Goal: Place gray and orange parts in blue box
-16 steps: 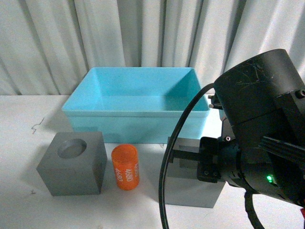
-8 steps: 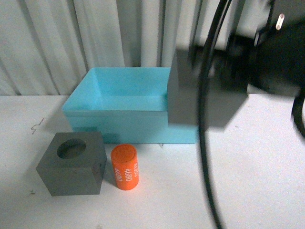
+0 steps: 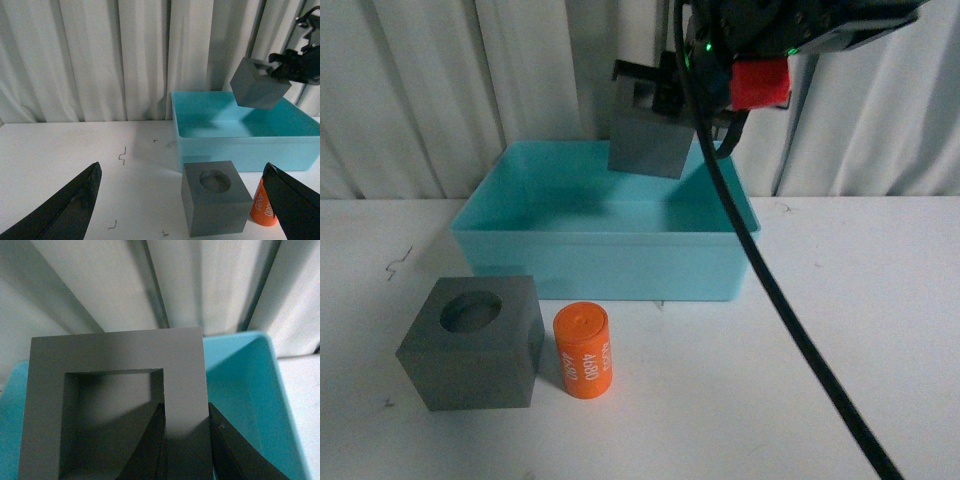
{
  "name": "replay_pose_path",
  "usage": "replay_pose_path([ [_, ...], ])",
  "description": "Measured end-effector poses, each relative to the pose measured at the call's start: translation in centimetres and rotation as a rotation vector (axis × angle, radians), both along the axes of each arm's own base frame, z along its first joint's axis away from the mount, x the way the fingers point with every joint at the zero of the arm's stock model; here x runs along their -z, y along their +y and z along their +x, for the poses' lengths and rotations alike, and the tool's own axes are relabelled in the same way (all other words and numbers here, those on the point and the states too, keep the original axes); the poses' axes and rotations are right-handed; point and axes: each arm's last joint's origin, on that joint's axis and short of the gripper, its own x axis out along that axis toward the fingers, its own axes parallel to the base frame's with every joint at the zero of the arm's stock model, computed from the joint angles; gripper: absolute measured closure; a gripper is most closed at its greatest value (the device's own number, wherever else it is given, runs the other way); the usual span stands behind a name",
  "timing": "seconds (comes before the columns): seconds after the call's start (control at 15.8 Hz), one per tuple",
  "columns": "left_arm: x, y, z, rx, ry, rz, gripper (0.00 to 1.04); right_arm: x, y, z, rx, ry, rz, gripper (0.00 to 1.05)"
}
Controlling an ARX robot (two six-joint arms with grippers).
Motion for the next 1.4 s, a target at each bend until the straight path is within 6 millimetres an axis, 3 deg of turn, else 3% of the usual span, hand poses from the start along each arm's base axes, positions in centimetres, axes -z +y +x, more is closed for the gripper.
replay_pose_path([
  [0.13, 0.0, 0.0, 0.0, 0.000, 0.000, 0.000, 0.07, 3.1, 1.0, 0.8, 0.020, 0.089, -0.038, 0.86],
  [0.25, 0.0, 0.0, 0.0, 0.000, 0.000, 0.000, 0.07, 4.9, 1.1, 1.1, 0.040, 0.135, -0.067, 0.86],
  [0.51, 0.0, 0.0, 0.0, 0.000, 0.000, 0.000, 0.07, 6.3, 1.1, 1.4, 0.073, 0.204, -0.114, 0.86],
  [0.76, 0.0, 0.0, 0.0, 0.000, 0.000, 0.000, 0.07, 5.3, 0.5, 0.7, 0.108, 0.117, -0.089, 0.44],
  [0.83, 0.0, 0.0, 0.0, 0.000, 0.000, 0.000, 0.07, 4.3, 0.0, 0.3, 0.117, 0.083, -0.066, 0.37],
  [0.89, 0.0, 0.0, 0.0, 0.000, 0.000, 0.000, 0.07, 2.2, -1.0, -0.9, 0.131, 0.019, -0.037, 0.26],
  [1.02, 0.0, 0.0, 0.0, 0.000, 0.000, 0.000, 0.07, -4.2, -4.8, -5.2, 0.177, -0.130, 0.037, 0.05],
  [1.08, 0.0, 0.0, 0.0, 0.000, 0.000, 0.000, 0.07, -7.2, -7.2, -8.6, 0.208, -0.184, 0.093, 0.07],
  [1.14, 0.0, 0.0, 0.0, 0.000, 0.000, 0.000, 0.07, -8.8, -9.6, -12.8, 0.240, -0.183, 0.136, 0.07],
  [1.21, 0.0, 0.0, 0.0, 0.000, 0.000, 0.000, 0.07, -8.6, -11.3, -16.5, 0.285, -0.141, 0.145, 0.06],
  [1.27, 0.0, 0.0, 0.0, 0.000, 0.000, 0.000, 0.07, -6.3, -13.0, -21.9, 0.341, -0.018, 0.134, 0.06],
  [1.4, 0.0, 0.0, 0.0, 0.000, 0.000, 0.000, 0.07, -1.3, -14.8, -29.6, 0.394, 0.172, 0.103, 0.07],
])
